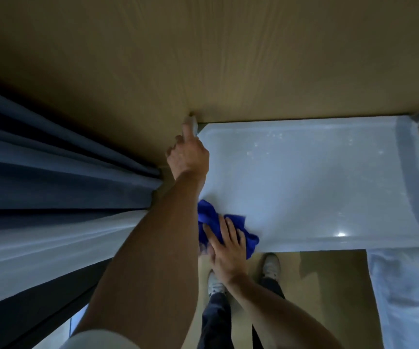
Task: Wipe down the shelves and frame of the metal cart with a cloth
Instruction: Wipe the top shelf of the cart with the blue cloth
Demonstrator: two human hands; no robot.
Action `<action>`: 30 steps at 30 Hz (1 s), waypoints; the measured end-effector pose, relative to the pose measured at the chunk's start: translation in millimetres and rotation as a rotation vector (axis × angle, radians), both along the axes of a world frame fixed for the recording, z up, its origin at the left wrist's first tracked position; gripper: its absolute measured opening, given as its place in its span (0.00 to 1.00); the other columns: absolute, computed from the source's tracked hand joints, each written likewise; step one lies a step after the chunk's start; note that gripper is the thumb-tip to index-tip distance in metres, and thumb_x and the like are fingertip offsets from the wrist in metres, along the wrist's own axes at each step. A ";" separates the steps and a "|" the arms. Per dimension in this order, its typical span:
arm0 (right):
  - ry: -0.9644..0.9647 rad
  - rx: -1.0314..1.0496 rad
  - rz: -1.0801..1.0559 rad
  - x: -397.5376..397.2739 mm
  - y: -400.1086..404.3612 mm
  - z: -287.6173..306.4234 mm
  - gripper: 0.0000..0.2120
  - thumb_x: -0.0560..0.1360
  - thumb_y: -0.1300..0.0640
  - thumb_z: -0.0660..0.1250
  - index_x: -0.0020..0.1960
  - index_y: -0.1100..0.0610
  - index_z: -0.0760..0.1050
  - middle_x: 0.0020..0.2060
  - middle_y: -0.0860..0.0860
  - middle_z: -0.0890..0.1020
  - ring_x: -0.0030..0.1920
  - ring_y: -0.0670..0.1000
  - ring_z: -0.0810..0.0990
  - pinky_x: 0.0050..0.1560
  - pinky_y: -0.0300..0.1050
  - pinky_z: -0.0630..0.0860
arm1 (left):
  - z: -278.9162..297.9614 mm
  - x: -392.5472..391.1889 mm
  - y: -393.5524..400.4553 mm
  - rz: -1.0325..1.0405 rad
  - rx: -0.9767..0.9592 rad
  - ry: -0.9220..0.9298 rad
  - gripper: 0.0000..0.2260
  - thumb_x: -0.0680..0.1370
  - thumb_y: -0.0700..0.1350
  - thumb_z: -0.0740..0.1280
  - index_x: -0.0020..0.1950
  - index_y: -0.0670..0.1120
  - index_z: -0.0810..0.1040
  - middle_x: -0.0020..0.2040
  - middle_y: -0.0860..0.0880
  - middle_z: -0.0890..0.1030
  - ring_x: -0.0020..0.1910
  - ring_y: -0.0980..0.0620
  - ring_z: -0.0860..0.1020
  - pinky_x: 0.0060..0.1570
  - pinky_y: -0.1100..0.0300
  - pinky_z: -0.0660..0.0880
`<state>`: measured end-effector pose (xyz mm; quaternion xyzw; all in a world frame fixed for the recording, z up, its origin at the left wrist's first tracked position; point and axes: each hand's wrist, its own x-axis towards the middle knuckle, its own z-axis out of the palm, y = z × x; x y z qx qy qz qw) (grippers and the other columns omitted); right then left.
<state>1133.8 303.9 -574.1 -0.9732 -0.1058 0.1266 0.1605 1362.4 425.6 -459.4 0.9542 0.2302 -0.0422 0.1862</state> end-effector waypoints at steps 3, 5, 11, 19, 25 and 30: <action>0.001 -0.043 -0.062 33.8 12.6 3.5 0.25 0.77 0.44 0.56 0.72 0.45 0.70 0.74 0.56 0.69 0.74 0.59 0.67 0.68 0.64 0.68 | -2.4 5.4 -0.6 0.011 0.042 -0.011 0.19 0.83 0.46 0.56 0.74 0.48 0.60 0.54 0.41 0.79 0.49 0.40 0.80 0.51 0.47 0.72; 0.042 -0.034 -0.088 53.8 20.2 6.7 0.25 0.77 0.45 0.54 0.73 0.45 0.69 0.75 0.56 0.68 0.75 0.59 0.65 0.69 0.64 0.65 | -3.8 4.3 -1.7 0.013 0.073 -0.016 0.18 0.83 0.46 0.55 0.73 0.46 0.61 0.53 0.41 0.79 0.48 0.40 0.80 0.49 0.48 0.72; 0.047 -0.042 -0.090 222.4 39.3 -7.9 0.28 0.79 0.45 0.59 0.78 0.44 0.58 0.79 0.57 0.57 0.78 0.59 0.54 0.74 0.64 0.55 | -8.7 12.6 -1.3 0.031 0.049 -0.009 0.21 0.80 0.48 0.59 0.73 0.49 0.61 0.53 0.43 0.79 0.49 0.41 0.80 0.50 0.46 0.74; 0.031 -0.020 -0.151 189.1 57.7 -2.5 0.31 0.77 0.47 0.62 0.78 0.50 0.58 0.78 0.58 0.59 0.78 0.59 0.56 0.75 0.62 0.57 | -16.6 11.0 2.8 0.032 0.053 -0.012 0.23 0.81 0.48 0.57 0.76 0.49 0.59 0.56 0.42 0.79 0.50 0.42 0.80 0.49 0.47 0.74; 0.031 0.069 0.006 -7.4 20.6 21.4 0.37 0.75 0.47 0.60 0.80 0.46 0.47 0.73 0.55 0.71 0.73 0.56 0.67 0.67 0.62 0.71 | -9.0 7.1 -1.1 0.013 0.026 -0.021 0.26 0.80 0.43 0.58 0.78 0.47 0.56 0.58 0.40 0.78 0.51 0.42 0.79 0.50 0.47 0.75; 0.017 -0.061 0.069 -3.6 16.0 14.4 0.52 0.68 0.45 0.74 0.80 0.47 0.44 0.73 0.56 0.69 0.73 0.57 0.64 0.68 0.61 0.70 | -7.5 7.5 -3.8 0.004 0.053 -0.003 0.26 0.80 0.43 0.58 0.78 0.47 0.57 0.57 0.40 0.77 0.49 0.42 0.79 0.48 0.47 0.74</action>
